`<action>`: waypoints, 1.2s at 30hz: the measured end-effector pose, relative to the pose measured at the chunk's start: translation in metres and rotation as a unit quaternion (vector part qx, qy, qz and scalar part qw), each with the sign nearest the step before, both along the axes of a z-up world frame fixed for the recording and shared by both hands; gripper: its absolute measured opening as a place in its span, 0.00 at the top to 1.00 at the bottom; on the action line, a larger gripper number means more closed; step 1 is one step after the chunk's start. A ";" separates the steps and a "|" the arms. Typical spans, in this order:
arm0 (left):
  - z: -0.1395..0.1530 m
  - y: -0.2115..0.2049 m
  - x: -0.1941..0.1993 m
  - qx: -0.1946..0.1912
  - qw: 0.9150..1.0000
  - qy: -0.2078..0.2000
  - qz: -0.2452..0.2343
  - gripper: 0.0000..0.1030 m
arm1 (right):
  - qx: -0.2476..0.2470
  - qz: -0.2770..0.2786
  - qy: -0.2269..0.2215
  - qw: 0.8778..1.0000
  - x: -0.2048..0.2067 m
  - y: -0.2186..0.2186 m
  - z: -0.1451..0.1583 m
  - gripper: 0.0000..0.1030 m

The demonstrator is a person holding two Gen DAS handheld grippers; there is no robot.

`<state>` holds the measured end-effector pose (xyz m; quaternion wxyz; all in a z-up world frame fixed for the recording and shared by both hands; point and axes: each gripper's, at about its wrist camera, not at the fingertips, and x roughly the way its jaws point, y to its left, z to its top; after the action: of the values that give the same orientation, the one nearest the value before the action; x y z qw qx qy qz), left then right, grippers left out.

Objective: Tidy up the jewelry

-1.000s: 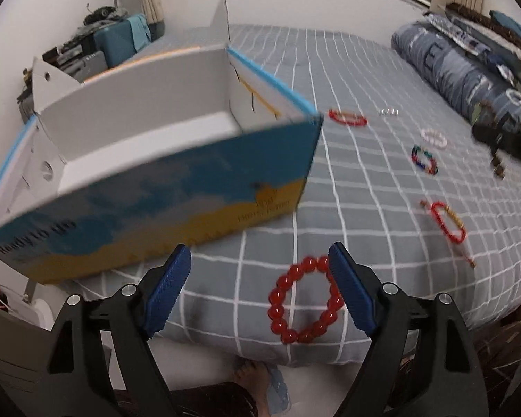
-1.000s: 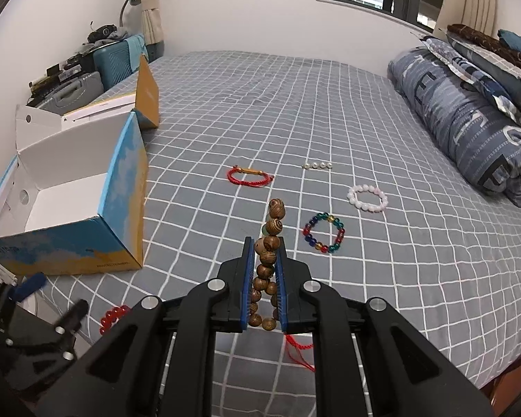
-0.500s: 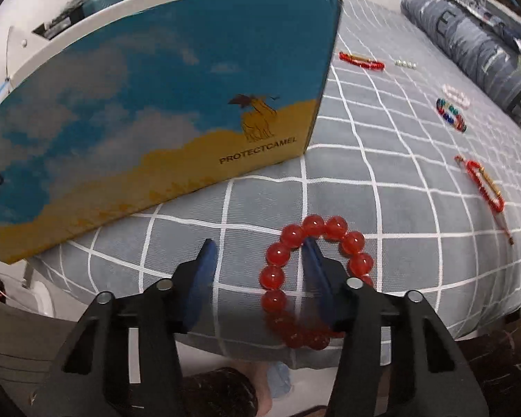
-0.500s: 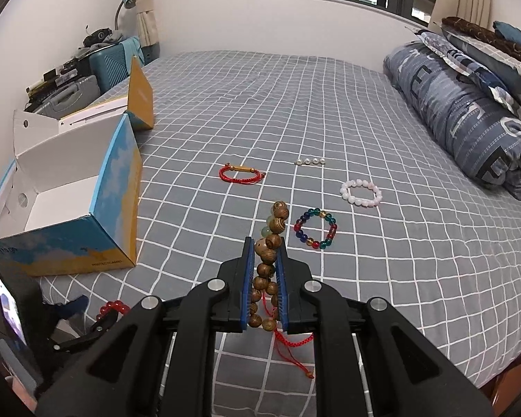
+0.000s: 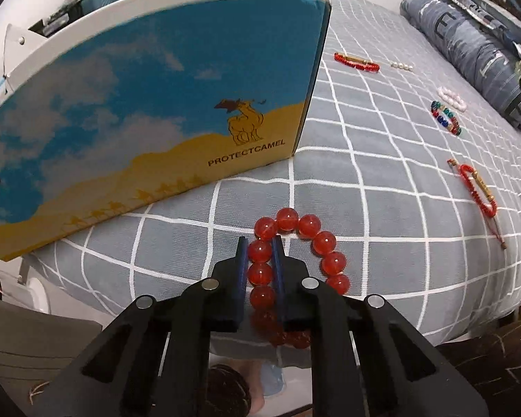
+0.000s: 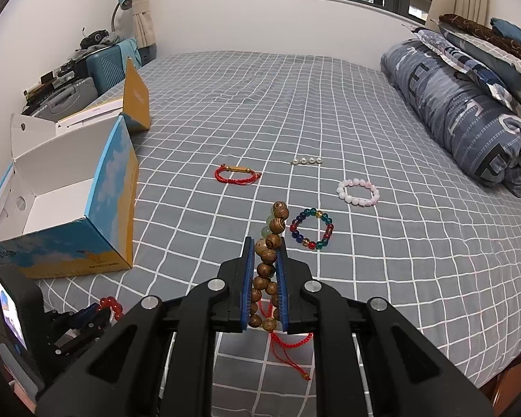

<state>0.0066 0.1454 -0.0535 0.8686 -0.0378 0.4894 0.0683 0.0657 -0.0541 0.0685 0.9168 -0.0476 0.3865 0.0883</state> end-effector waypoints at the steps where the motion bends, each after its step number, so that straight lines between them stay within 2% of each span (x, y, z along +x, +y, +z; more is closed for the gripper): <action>1: 0.005 0.000 -0.002 -0.004 1.000 -0.006 -0.004 0.88 | -0.001 0.000 0.000 1.000 0.000 0.000 0.000 0.89; 7: 0.041 -0.011 -0.014 -0.019 0.998 -0.049 -0.022 0.88 | 0.001 -0.003 0.002 1.000 0.003 -0.002 0.000 0.89; 13: 0.070 -0.023 -0.010 -0.026 0.997 -0.069 -0.034 0.88 | 0.005 -0.011 -0.001 1.000 0.006 -0.009 0.006 0.89; 20: 0.087 -0.033 0.007 -0.030 0.995 -0.080 -0.044 0.88 | 0.006 -0.022 -0.008 1.000 0.014 -0.013 0.012 0.89; 26: 0.109 -0.045 0.020 -0.021 0.993 -0.102 -0.053 0.88 | 0.008 -0.030 -0.007 0.999 0.024 -0.016 0.015 0.89; 31: 0.127 -0.052 0.025 0.002 0.991 -0.124 -0.048 0.88 | 0.012 -0.036 -0.006 0.999 0.028 -0.018 0.019 0.89; 36: 0.137 -0.051 0.032 0.002 0.991 -0.127 -0.046 0.88 | 0.016 -0.040 -0.007 0.999 0.031 -0.017 0.023 0.89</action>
<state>0.0384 0.0946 0.0840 0.9261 -0.0221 0.3760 0.0234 0.0969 -0.0711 0.0914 0.9231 -0.0183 0.3799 0.0576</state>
